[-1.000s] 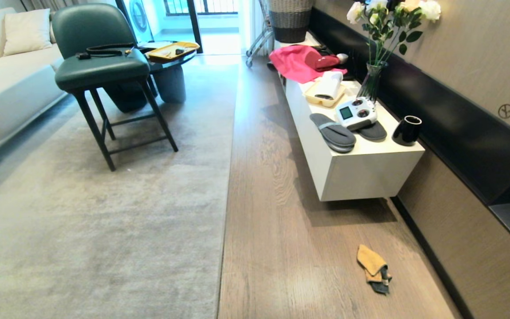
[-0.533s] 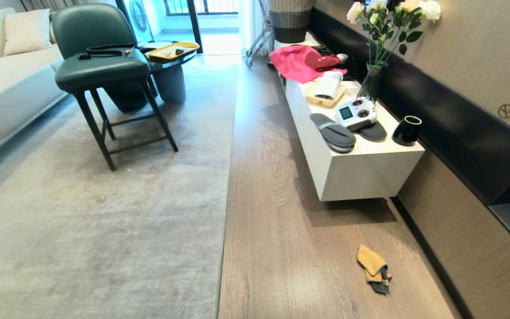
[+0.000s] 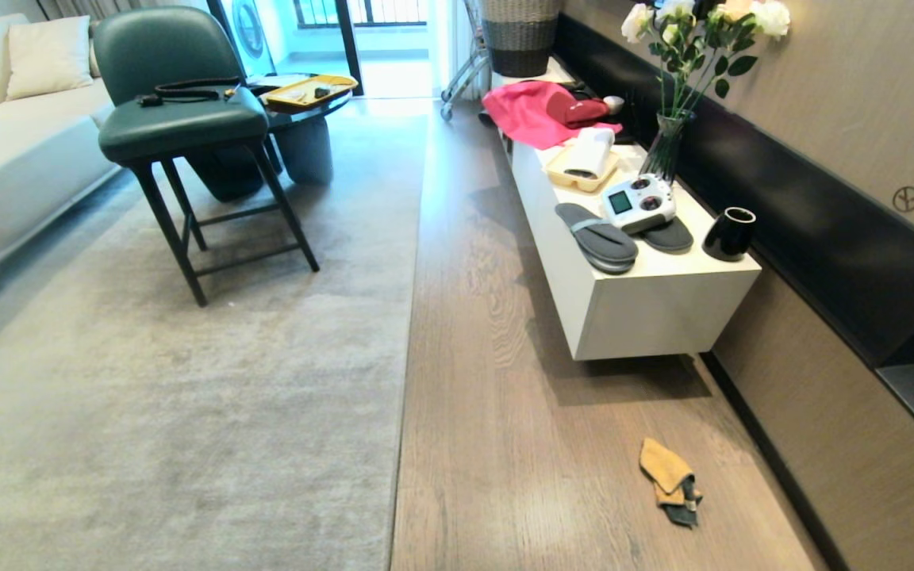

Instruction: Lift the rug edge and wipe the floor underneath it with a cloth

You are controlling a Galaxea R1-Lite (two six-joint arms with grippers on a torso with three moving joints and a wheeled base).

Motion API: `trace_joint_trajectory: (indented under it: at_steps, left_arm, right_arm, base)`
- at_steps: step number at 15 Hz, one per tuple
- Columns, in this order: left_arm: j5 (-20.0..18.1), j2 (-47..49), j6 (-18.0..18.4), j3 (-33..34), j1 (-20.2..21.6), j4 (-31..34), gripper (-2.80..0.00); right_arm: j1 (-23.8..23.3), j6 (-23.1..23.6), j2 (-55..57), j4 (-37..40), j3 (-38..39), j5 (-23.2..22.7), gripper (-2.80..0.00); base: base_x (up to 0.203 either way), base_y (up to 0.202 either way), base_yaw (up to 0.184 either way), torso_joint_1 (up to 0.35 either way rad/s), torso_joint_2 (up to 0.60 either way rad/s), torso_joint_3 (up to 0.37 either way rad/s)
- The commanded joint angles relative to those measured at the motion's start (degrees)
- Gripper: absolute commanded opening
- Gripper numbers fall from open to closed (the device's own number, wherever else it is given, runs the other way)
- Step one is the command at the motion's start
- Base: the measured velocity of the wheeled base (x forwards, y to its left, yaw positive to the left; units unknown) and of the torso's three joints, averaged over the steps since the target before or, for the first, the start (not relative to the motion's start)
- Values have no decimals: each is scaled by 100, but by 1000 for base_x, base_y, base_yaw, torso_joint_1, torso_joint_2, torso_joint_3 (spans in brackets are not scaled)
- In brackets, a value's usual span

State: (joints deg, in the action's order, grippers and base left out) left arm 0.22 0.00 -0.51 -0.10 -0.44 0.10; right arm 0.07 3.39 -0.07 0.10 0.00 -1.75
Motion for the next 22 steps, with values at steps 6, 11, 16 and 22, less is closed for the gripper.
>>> trace_joint_trajectory:
  at_steps: [6,11,16,22]
  left_arm:
    - [4,0,-2,1,0,-1,-280]
    - [4,0,-2,1,0,-1,-280]
    - [4,0,-2,1,0,-1,-280]
    - [4,0,-1,1,0,-1,-280]
  right_arm:
    - [1,4,7,-1,0,-1,-280]
    - [1,4,7,-1,0,-1,-280]
    - [1,4,7,-1,0,-1,-280]
    - [1,13,7,-1,0,-1,-280]
  base:
    - [0,0,0,0,0,0]
    - [0,0,0,-21,-117,-143]
    - [0,0,0,-24,-396,-422]
    - [0,0,0,44,-447,-395]
